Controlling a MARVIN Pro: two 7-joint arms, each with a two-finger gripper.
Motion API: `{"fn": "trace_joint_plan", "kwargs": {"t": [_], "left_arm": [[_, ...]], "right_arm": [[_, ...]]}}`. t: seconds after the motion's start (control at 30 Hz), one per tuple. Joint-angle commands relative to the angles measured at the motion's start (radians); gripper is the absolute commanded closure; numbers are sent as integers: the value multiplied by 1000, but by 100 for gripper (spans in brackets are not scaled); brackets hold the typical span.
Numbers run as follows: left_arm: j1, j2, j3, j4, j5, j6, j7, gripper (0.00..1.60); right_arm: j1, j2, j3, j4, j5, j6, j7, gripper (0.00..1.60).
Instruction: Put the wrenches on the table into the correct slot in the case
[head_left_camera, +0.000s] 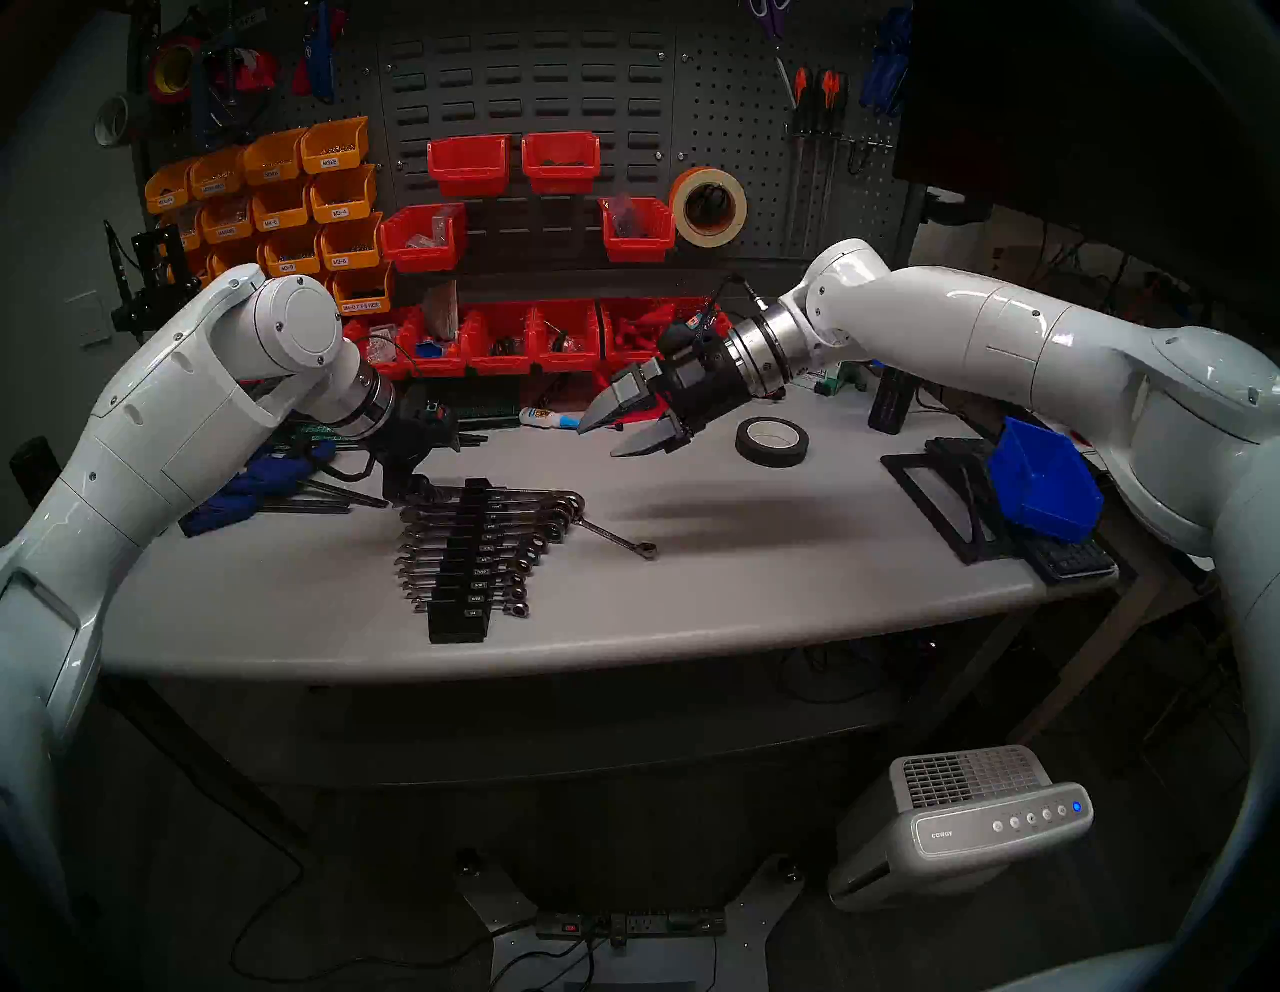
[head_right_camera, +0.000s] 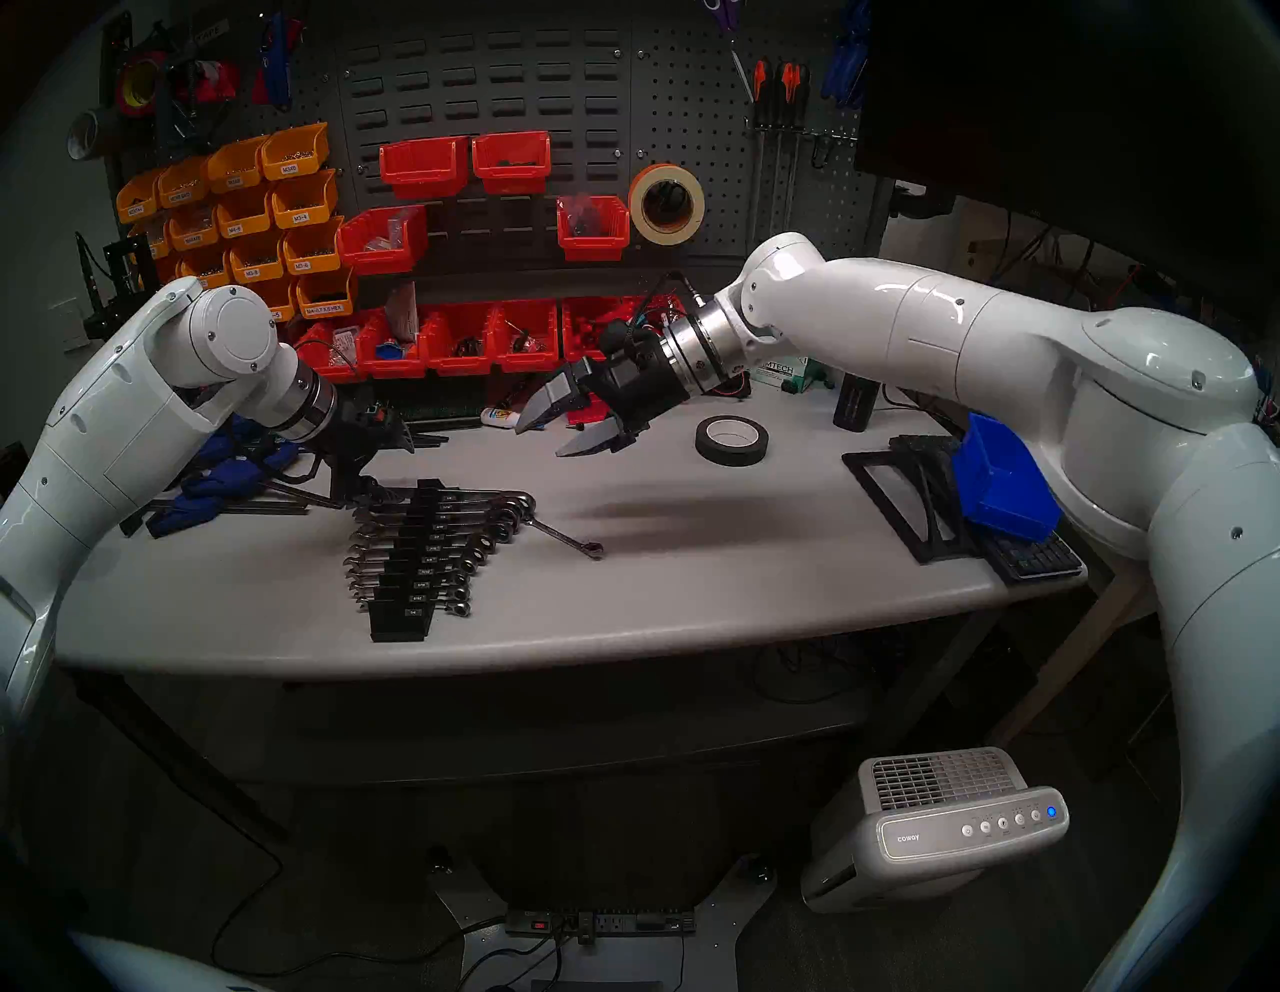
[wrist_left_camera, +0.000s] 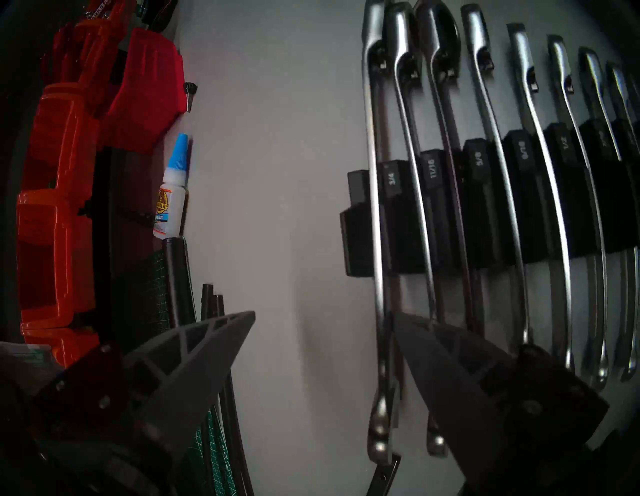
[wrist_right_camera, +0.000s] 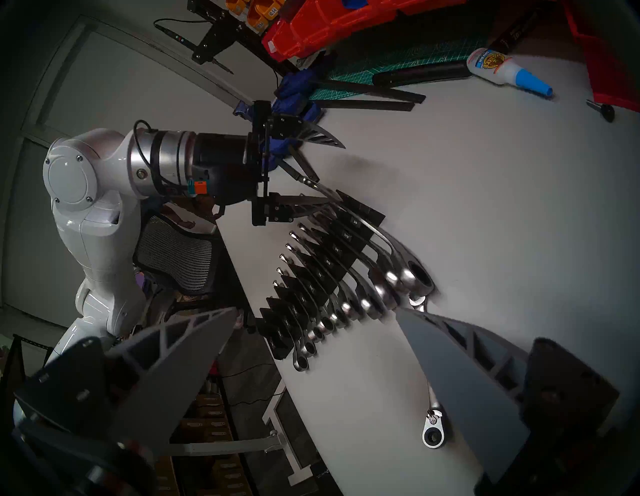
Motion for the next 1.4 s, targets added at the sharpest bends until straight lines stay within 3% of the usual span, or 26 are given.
{"fn": "trace_joint_plan", "kwargs": {"t": [0.0,0.27,0.37,0.47,0.53,0.6,0.67,0.7,0.77,0.8,0.87,0.9,0.97,1.03,1.07,1.1,1.13,1.17,1.3,1.37], "left_arm": [[-73,-9,-40,3,-1,0,-1,19],[-92,-20,-50,14,4,0,-24,33],[-104,-24,-56,19,9,-1,-35,24],[-109,-26,-60,19,9,-2,-39,31],[-118,-27,-66,11,10,-5,-49,25],[-126,-30,-76,-2,3,-9,-53,8],[-130,-33,-82,-11,-1,-10,-52,9],[-133,-34,-86,-19,-5,-11,-57,10],[-135,-34,-99,-39,-14,-16,-58,40],[-134,-33,-105,-50,-22,-18,-61,41],[-130,-29,-119,-72,-36,-21,-62,28],[-127,-27,-123,-79,-44,-21,-67,4],[-119,-18,-139,-98,-57,-22,-63,78],[-110,-6,-158,-118,-75,-23,-63,72],[-109,-2,-167,-123,-79,-21,-56,55],[-105,4,-178,-132,-90,-21,-55,23],[-99,15,-196,-147,-106,-20,-51,36],[-99,15,-196,-147,-106,-20,-51,36],[-75,39,-230,-175,-138,-19,-43,25],[-61,48,-241,-190,-151,-19,-41,10]], "right_arm": [[36,7,28,0,4,-2,88,0],[36,16,26,-3,3,-2,87,0],[36,22,26,-5,3,-2,88,0],[36,24,25,-6,2,-2,88,0],[36,26,24,-8,1,-2,88,0],[36,27,24,-10,0,-2,87,0],[36,27,23,-11,-2,-2,84,0],[36,26,22,-12,-3,-2,83,0],[37,27,22,-14,-4,-2,82,0],[37,27,21,-16,-6,-2,80,0],[38,29,20,-18,-7,-2,79,0],[38,29,20,-19,-7,-2,79,0],[40,31,20,-21,-9,-2,77,0],[41,33,20,-23,-12,-2,76,0],[42,33,20,-24,-13,-2,73,0],[41,34,20,-25,-12,-2,72,0],[41,36,21,-28,-13,-2,71,0],[41,36,21,-28,-13,-2,71,0],[43,39,22,-33,-15,-2,73,0],[44,41,23,-35,-16,-2,75,0]]}}
